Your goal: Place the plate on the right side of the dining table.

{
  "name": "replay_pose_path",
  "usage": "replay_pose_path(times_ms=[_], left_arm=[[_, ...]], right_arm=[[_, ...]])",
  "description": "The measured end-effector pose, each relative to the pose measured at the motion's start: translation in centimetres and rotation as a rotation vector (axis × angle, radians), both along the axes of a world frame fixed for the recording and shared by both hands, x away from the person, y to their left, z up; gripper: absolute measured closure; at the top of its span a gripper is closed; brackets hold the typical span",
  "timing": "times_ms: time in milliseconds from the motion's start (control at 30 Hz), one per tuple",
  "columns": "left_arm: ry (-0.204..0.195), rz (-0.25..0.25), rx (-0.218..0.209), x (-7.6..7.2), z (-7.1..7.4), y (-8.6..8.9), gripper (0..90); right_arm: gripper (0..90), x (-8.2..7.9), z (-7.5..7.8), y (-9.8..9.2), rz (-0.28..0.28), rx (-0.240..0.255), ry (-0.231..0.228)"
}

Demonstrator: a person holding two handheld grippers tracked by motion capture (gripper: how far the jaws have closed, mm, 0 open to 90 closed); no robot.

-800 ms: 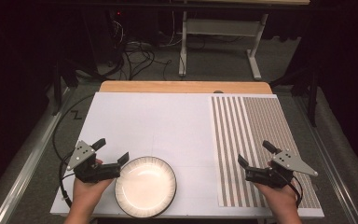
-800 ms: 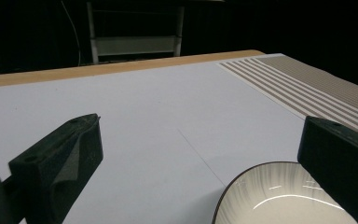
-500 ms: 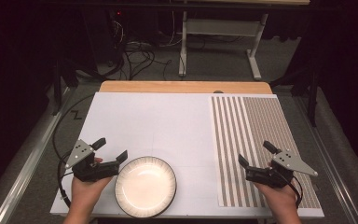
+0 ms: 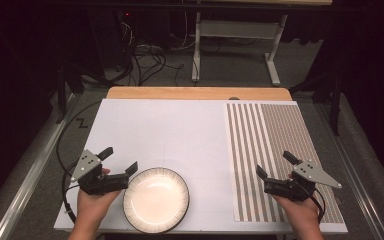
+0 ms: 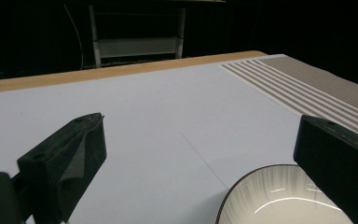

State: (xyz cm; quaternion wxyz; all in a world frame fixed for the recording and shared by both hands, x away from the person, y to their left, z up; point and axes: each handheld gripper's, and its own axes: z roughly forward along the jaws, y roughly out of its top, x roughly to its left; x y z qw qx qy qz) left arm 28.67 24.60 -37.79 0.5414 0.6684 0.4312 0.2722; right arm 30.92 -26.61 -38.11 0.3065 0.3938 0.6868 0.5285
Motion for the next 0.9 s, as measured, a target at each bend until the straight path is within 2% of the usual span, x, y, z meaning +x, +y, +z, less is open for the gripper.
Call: replay_pose_path(times_ms=[533,900], left_arm=[[-0.017,-0.009,0.007,0.0,0.2,-0.5,0.2],[-0.026,-0.018,-0.001,-0.1,0.4,-0.7,0.2]], right_arm=[[1.1,-0.3,0.4,0.6,0.006,-0.027,-0.026],[1.1,-0.2,1.5,2.9,0.067,-0.054,-0.049]])
